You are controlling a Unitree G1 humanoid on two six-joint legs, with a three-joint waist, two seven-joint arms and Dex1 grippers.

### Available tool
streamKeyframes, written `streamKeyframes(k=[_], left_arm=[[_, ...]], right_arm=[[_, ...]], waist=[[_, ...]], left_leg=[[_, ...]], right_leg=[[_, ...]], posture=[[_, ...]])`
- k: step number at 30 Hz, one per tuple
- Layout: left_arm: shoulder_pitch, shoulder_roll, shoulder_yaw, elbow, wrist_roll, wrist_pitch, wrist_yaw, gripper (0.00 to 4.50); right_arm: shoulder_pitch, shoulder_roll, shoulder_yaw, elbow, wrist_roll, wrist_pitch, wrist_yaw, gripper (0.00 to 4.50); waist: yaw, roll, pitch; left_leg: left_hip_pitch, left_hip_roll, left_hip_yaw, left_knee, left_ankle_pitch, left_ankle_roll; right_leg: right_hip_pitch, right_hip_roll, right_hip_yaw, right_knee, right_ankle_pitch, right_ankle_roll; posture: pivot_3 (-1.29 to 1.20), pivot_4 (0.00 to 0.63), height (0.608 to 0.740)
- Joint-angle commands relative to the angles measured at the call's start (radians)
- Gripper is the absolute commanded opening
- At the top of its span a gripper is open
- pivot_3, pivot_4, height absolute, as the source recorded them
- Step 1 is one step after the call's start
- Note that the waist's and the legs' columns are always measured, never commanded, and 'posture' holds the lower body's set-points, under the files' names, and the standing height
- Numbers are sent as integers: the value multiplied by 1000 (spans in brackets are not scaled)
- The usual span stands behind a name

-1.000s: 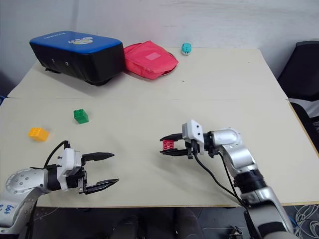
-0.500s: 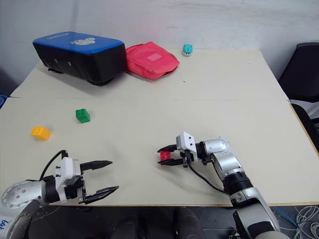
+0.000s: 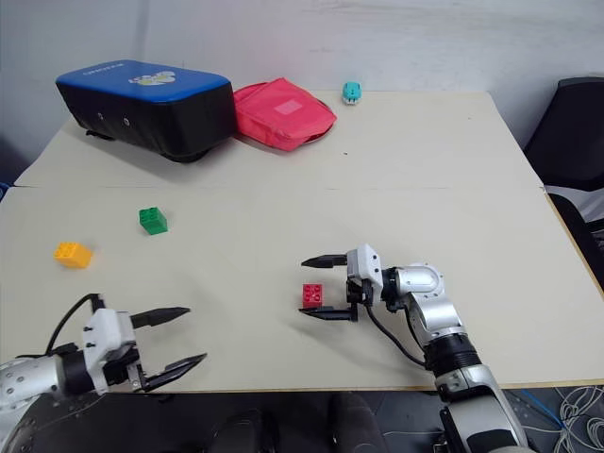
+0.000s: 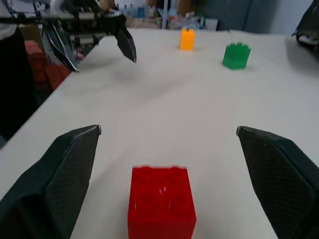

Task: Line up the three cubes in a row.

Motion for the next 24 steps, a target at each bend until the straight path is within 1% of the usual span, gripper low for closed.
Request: streamKeyframes(k=[1, 4, 6, 8, 10, 11, 12, 13, 15, 18, 20, 21, 24], left_arm=[[69, -107, 170, 38, -48, -46, 105, 4500], [130, -212, 277, 74, -47, -86, 191, 4500], [164, -280, 338, 108, -31, -125, 259, 4500], [189, -339, 361, 105, -27, -141, 308, 4500], [187, -393, 358, 69, -45, -131, 367, 4500], [175, -415, 351, 50, -47, -125, 401, 4500], [151, -439, 338, 23, -59, -109, 444, 4500], [110, -460, 324, -9, -72, -86, 502, 4500], [-16, -490, 288, -92, -142, 1, 650, 4500], [-158, -473, 209, -166, -132, 125, 774, 4500], [-341, -430, 101, -114, -12, 207, 866, 4500], [-406, -412, 65, -87, 22, 233, 892, 4500], [-610, -428, 38, 52, 95, 311, 1050, 4500]], right_arm=[[45, -52, -96, -125, 82, 40, -30, 4472], [99, -91, -171, -129, 107, 4, -24, 4472], [137, -119, -216, -95, 93, -51, -22, 4472], [167, -116, -277, -74, 116, -100, -39, 4472], [190, -125, -314, -57, 91, -157, -70, 4472], [208, -147, -318, -79, 124, -95, -48, 4472], [219, -159, -322, -91, 130, -77, -47, 4472], [232, -170, -315, -114, 159, -25, -35, 4472], [240, -158, -317, -142, 172, -18, -60, 4472], [255, -145, -313, -180, 174, -17, -75, 4472], [258, -121, -306, -213, 175, -14, -101, 4472], [257, -112, -302, -226, 174, -12, -114, 4472], [241, -82, -300, -243, 180, -25, -132, 4472]], waist=[[2, 0, 0], [4, -1, 0], [4, -1, -1], [4, -2, -1], [5, -2, -1], [5, -2, -1], [6, -2, -1], [10, -2, -1], [15, -2, -1], [25, -4, -2], [27, -3, -2], [30, -3, -2], [29, -3, -2]], left_leg=[[0, 0, 0, 0, -2, 3], [0, 0, 0, 0, -4, 5], [0, 0, 0, 0, -5, 6], [0, -1, 0, 0, -6, 8], [0, -1, 0, 0, -6, 9], [0, -1, 0, 0, -6, 9], [0, -2, 0, 0, -6, 9], [0, -2, 0, 1, -6, 9], [1, -2, -1, 1, -6, 9], [1, -2, -2, 2, -5, 9], [1, -2, -2, 2, -3, 4], [2, -2, -1, 2, -2, 2], [1, -2, 0, 2, -1, 1]], right_leg=[[0, 0, 0, -1, 0, 0], [1, 0, -1, -2, 0, 0], [1, 0, 0, -3, 0, 0], [2, 0, 0, -4, 0, 0], [2, 0, 0, -4, 0, 1], [3, 0, 0, -4, 0, 1], [3, 0, 0, -4, 1, 1], [3, 0, 0, -4, 1, 2], [4, -1, 0, -4, 1, 2], [4, 0, 0, -1, 2, 3], [4, 0, 0, -1, 2, 3], [4, 0, 1, -1, 2, 3], [4, 2, 2, -1, 2, 4]], posture=[[0, 150, 740], [0, 150, 740], [0, 150, 740], [0, 150, 740], [0, 150, 740], [0, 150, 740], [0, 150, 740], [0, 150, 740], [0, 150, 740], [0, 150, 740], [0, 150, 740], [0, 150, 740], [0, 150, 740]])
